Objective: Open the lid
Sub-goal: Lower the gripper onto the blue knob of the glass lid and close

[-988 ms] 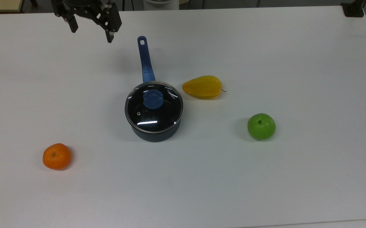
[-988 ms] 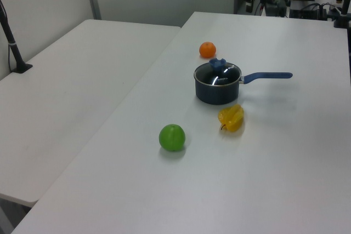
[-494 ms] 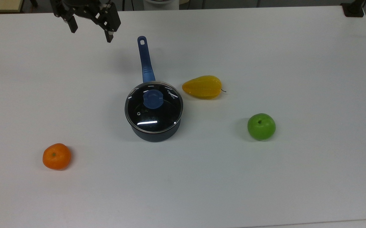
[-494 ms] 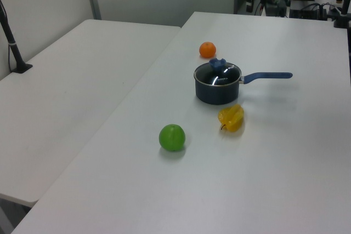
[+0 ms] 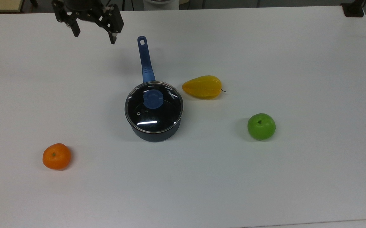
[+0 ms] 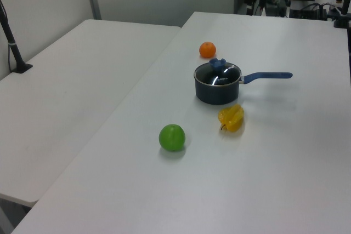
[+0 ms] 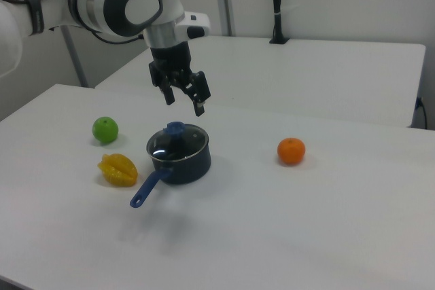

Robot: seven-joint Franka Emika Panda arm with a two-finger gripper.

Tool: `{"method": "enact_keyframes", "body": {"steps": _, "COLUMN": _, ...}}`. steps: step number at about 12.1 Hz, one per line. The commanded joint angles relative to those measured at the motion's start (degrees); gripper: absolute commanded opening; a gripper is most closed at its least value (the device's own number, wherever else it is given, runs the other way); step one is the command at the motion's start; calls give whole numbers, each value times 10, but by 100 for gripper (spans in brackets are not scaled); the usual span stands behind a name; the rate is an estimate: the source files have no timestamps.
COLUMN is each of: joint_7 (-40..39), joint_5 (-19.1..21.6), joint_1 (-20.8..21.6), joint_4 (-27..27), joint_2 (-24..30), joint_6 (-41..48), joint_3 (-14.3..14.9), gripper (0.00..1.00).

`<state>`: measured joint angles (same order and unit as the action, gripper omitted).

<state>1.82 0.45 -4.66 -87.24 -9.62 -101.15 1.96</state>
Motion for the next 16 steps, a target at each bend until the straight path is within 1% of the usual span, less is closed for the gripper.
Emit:
{"method": "enact_keyframes", "body": {"steps": 1, "joint_7": -79, "joint_5": 34, "joint_1": 6, "joint_4": -4, "joint_2": -14, "joint_6": 2, "joint_3": -5, "gripper": 100}}
{"method": "enact_keyframes", "body": {"steps": 2, "joint_7": -101, "joint_5": 42, "joint_1": 18, "joint_4": -2, "joint_2": -28, "joint_6": 0, "joint_3": -5, "gripper": 100}}
{"method": "enact_keyframes", "body": {"steps": 3, "joint_7": -106, "joint_5": 44, "joint_1": 33, "joint_4": 4, "joint_2": -48, "joint_6": -21, "joint_3": -5, "gripper": 100}}
{"method": "enact_keyframes", "body": {"steps": 6, "joint_7": -90, "joint_5": 43, "joint_1": 73, "joint_4": 4, "joint_2": -89, "joint_6": -82, "joint_3": -4, "gripper": 100}}
{"method": "enact_keyframes", "body": {"steps": 9, "joint_7": -89, "joint_5": 39, "joint_1": 95, "joint_4": 6, "joint_2": -123, "joint_6": -139, "joint_3": -4, "gripper": 97}}
{"method": "enact_keyframes", "body": {"steps": 10, "joint_7": -89, "joint_5": 39, "joint_1": 98, "joint_4": 6, "joint_2": -129, "joint_6": -146, "joint_3": -4, "gripper": 96}}
{"method": "enact_keyframes", "body": {"steps": 12, "joint_7": -89, "joint_5": 37, "joint_1": 100, "joint_4": 6, "joint_2": -135, "joint_6": -153, "joint_3": -4, "gripper": 85}}
{"method": "enact_keyframes", "body": {"steps": 16, "joint_7": -94, "joint_5": 33, "joint_1": 98, "joint_4": 13, "joint_2": -147, "joint_6": -154, "joint_3": -4, "gripper": 85}}
